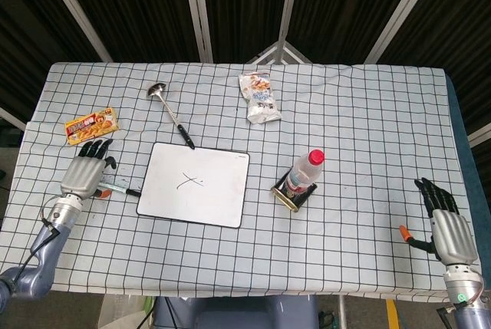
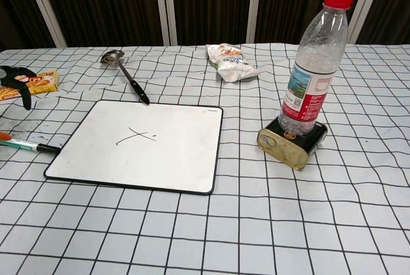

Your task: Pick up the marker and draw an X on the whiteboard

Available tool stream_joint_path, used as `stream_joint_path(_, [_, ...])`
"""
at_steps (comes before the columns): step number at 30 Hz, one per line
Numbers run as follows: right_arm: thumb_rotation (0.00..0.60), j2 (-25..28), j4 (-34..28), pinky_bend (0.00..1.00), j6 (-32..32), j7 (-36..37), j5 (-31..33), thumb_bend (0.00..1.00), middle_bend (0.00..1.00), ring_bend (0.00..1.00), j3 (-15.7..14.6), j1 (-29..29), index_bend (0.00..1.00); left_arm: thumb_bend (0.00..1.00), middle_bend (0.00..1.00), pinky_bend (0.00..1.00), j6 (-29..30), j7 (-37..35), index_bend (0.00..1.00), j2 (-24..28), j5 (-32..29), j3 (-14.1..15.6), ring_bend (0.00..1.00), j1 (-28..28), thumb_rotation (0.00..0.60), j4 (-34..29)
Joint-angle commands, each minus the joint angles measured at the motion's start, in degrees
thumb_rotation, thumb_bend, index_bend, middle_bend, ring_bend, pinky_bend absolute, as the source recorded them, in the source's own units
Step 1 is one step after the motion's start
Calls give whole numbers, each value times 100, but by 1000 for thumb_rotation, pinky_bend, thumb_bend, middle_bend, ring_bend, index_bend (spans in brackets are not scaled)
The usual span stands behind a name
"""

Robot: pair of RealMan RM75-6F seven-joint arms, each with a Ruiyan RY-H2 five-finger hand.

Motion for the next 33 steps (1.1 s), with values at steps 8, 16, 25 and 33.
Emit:
stream_joint_path(8, [600, -11, 32, 0, 37, -76, -42, 312, 0, 0, -3, 0, 0, 180, 0, 0, 1569, -805, 88, 1048, 565, 218, 0, 1083, 600, -1759])
stream_joint_path(16, [600, -42, 87, 0, 81, -145, -115, 312, 0, 0, -21, -3, 0, 166, 0, 0, 2473, -853, 0, 1324, 1188, 605, 0, 1702, 600, -1937])
stream_joint_path(25, [600, -62, 115, 0, 57, -162, -140, 312, 0, 0, -35, 13, 0, 165, 0, 0, 2808, -940, 0, 1397, 1492, 772, 0, 1995, 600, -1878])
stream_joint_path(33, [600, -52, 128, 0, 89, -128, -215, 312, 0, 0, -61, -2, 0, 165, 0, 0, 2850, -900, 0, 1380, 1491, 701, 0, 2056, 600, -1828])
